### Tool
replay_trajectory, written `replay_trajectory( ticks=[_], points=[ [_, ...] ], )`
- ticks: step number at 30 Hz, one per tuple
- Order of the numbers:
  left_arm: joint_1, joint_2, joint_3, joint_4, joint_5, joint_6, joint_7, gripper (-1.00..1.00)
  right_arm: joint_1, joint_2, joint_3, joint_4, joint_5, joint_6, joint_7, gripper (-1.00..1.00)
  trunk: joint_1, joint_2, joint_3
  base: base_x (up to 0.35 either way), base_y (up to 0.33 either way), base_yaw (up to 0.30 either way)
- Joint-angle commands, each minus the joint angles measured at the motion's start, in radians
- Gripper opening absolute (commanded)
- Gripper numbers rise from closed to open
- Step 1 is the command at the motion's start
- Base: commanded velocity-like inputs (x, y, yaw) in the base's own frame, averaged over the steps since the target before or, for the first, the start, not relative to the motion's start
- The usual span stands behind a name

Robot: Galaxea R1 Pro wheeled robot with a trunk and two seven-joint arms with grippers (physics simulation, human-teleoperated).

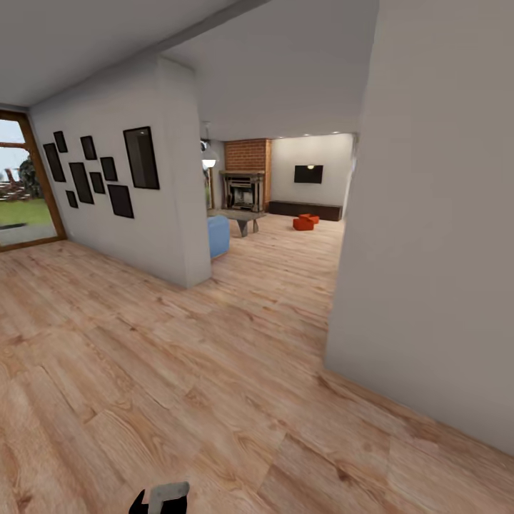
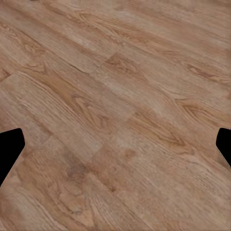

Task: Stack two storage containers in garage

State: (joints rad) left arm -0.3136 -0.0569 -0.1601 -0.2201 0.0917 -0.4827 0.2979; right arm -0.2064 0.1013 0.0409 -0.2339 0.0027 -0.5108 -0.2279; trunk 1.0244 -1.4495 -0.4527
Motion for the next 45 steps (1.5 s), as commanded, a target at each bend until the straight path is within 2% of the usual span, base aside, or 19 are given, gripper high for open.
replay_trajectory(
  ticks=[1,45],
  points=[
    [-0.001,0.001,-0.009,0.001,0.010,-0.004,0.004,1.00,-0.001,0.000,0.005,0.001,0.000,-0.002,-0.007,1.00,0.001,0.000,-0.001,0.341,0.000,0.000],
    [0.000,-0.001,-0.009,0.001,0.010,-0.004,-0.005,1.00,0.001,0.000,0.005,0.002,0.000,-0.003,-0.007,1.00,0.001,0.000,-0.001,0.341,0.000,0.000]
  ],
)
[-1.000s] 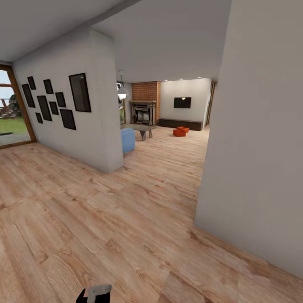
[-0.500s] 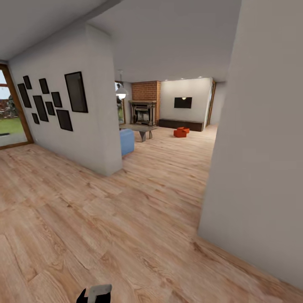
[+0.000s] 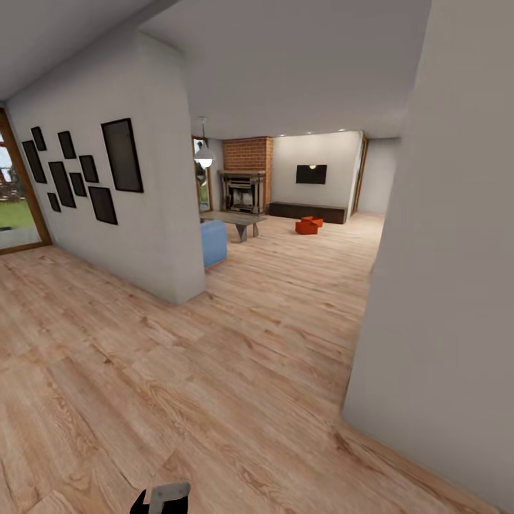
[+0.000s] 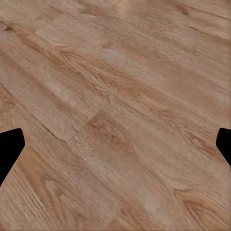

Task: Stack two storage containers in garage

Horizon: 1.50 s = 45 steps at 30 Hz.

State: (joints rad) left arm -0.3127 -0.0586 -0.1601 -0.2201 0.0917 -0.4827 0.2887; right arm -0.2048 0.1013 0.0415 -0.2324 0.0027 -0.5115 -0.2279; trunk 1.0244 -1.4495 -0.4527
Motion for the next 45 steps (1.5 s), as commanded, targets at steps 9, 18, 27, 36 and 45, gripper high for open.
replay_trajectory(
  ticks=[9,18,27,36,45],
  points=[
    [-0.001,0.000,-0.009,0.001,0.010,-0.004,0.004,1.00,-0.001,0.000,0.005,0.001,0.000,-0.001,-0.007,1.00,0.001,0.000,-0.001,0.341,0.000,0.000],
    [-0.001,0.002,-0.009,0.001,0.010,-0.004,0.004,1.00,-0.001,0.000,0.005,0.001,0.000,-0.001,-0.007,1.00,0.001,0.000,-0.001,0.341,0.000,0.000],
    [0.000,0.000,-0.009,0.001,0.010,-0.004,0.004,1.00,-0.001,0.000,0.005,0.001,0.000,-0.002,-0.007,1.00,0.001,0.000,-0.001,0.341,0.000,0.000],
    [0.000,0.000,-0.009,0.001,0.010,-0.004,0.004,1.00,-0.001,0.000,0.005,0.001,0.000,-0.002,-0.007,1.00,0.001,0.000,-0.001,0.341,0.000,0.000],
    [0.000,0.002,-0.009,0.001,0.010,-0.004,0.004,1.00,-0.001,0.000,0.005,0.001,0.000,-0.002,-0.007,1.00,0.001,0.000,-0.001,0.341,0.000,0.000]
  ],
)
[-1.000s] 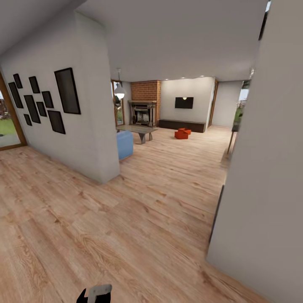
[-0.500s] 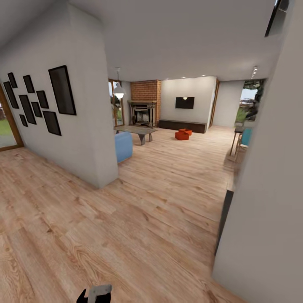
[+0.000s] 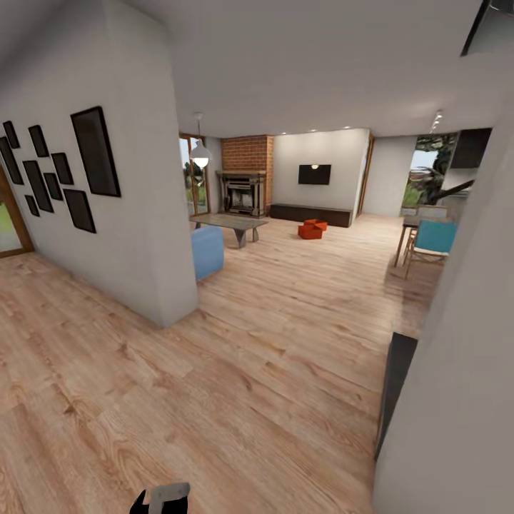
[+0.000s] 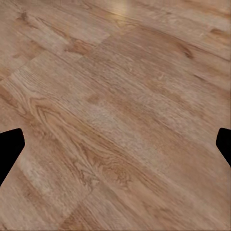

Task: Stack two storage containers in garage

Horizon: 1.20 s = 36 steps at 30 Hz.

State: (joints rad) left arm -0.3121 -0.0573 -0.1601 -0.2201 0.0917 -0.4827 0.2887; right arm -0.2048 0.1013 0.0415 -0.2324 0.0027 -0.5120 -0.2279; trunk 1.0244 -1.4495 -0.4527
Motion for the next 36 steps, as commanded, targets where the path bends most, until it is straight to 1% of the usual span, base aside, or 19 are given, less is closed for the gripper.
replay_trajectory(
  ticks=[1,16,27,36],
  points=[
    [-0.001,0.000,-0.009,0.001,0.010,-0.004,0.004,1.00,-0.001,0.000,0.005,0.001,0.000,-0.002,-0.007,1.00,0.001,0.000,-0.001,0.341,0.000,0.000],
    [-0.002,0.000,-0.009,0.001,0.010,-0.004,0.004,1.00,-0.001,0.000,0.005,0.001,0.002,-0.002,-0.007,1.00,0.001,0.000,-0.001,0.341,0.000,0.000],
    [-0.001,-0.001,-0.009,0.001,0.010,-0.004,0.004,1.00,-0.001,0.000,0.018,0.001,0.002,-0.002,-0.007,1.00,0.001,0.000,-0.001,0.341,0.000,0.000],
    [-0.001,0.000,-0.009,0.001,0.010,-0.004,0.004,1.00,-0.001,0.000,0.019,0.001,0.002,-0.001,-0.007,1.00,0.001,0.000,-0.001,0.341,0.000,0.000]
  ],
)
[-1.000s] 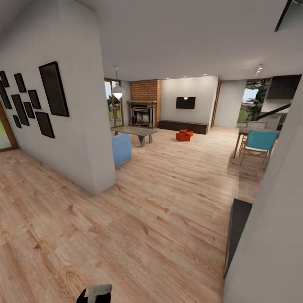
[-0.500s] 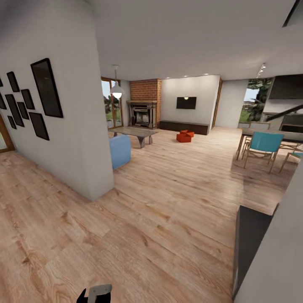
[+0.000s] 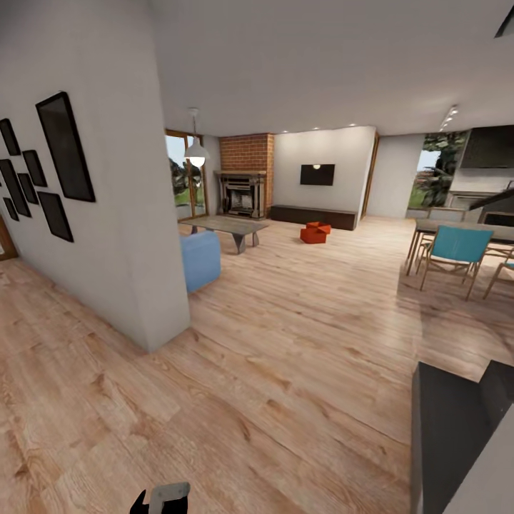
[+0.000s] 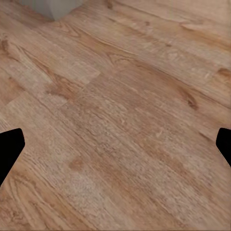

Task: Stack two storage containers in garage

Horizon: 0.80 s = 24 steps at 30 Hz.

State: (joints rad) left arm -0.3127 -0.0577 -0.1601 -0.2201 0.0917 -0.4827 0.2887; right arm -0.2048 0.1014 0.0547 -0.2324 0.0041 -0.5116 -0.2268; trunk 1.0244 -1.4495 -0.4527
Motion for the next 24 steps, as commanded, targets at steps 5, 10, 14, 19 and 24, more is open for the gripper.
replay_trajectory(
  ticks=[5,10,14,19,24],
  points=[
    [-0.001,0.000,-0.009,0.001,0.010,-0.004,0.004,1.00,-0.001,0.000,0.006,0.001,0.000,-0.001,-0.008,1.00,0.001,0.000,-0.001,0.341,0.000,0.000],
    [-0.001,0.000,-0.009,0.001,0.010,-0.004,0.004,1.00,-0.001,0.000,0.006,0.001,0.000,-0.001,-0.008,1.00,0.001,0.000,-0.001,0.341,0.000,0.000],
    [-0.001,0.000,-0.009,0.001,0.010,-0.004,0.004,1.00,-0.001,0.000,0.006,0.001,0.000,-0.001,-0.008,1.00,0.001,0.000,-0.001,0.341,0.000,0.000],
    [-0.001,0.000,-0.009,0.001,0.010,-0.004,0.004,1.00,-0.001,0.000,0.006,0.001,0.000,-0.001,-0.008,1.00,0.001,0.000,-0.001,0.341,0.000,0.000],
    [-0.001,0.000,-0.009,0.001,0.010,-0.004,0.004,1.00,-0.001,0.000,0.006,0.002,0.000,-0.001,-0.008,1.00,0.001,0.000,-0.001,0.341,0.000,0.000]
  ],
)
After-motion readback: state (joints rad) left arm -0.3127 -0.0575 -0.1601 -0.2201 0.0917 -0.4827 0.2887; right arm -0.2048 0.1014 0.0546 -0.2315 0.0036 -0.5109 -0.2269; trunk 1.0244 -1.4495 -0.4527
